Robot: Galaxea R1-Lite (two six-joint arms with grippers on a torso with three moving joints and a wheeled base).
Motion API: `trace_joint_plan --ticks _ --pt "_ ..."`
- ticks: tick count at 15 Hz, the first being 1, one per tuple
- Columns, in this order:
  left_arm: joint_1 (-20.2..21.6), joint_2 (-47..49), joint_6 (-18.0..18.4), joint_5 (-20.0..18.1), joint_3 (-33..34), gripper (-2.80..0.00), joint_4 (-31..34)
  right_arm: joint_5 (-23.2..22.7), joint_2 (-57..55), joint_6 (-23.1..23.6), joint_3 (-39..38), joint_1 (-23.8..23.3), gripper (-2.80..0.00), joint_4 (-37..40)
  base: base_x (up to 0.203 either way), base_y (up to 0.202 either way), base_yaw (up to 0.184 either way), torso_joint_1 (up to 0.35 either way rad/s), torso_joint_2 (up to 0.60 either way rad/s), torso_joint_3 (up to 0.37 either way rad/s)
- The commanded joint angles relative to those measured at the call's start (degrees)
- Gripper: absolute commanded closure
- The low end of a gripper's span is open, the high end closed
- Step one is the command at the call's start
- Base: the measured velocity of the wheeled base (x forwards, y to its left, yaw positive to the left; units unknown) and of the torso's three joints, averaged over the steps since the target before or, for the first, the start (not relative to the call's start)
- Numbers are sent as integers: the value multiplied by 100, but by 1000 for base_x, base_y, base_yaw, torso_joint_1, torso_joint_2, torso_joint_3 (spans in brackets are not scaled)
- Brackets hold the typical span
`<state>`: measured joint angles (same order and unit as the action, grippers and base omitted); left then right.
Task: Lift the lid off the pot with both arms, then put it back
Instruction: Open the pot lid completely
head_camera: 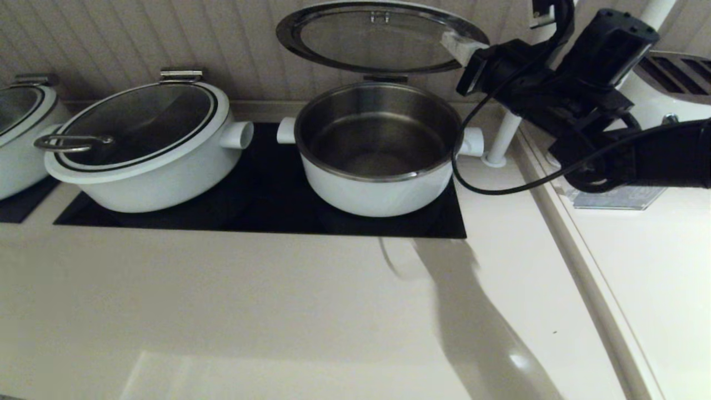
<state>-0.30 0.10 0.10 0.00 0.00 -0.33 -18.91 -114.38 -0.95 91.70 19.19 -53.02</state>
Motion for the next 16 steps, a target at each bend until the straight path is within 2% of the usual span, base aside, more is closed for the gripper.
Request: trace_joint_plan --ticks 1,16 --pt "2 -8 -1 0 0 0 -2 -8 12 -2 89 -29 0 -25 0 0 0 0 0 0" --pt "-5 -10 -1 0 0 0 -11 -14 -55 -2 524 -158 0 -42 0 0 0 0 0 0"
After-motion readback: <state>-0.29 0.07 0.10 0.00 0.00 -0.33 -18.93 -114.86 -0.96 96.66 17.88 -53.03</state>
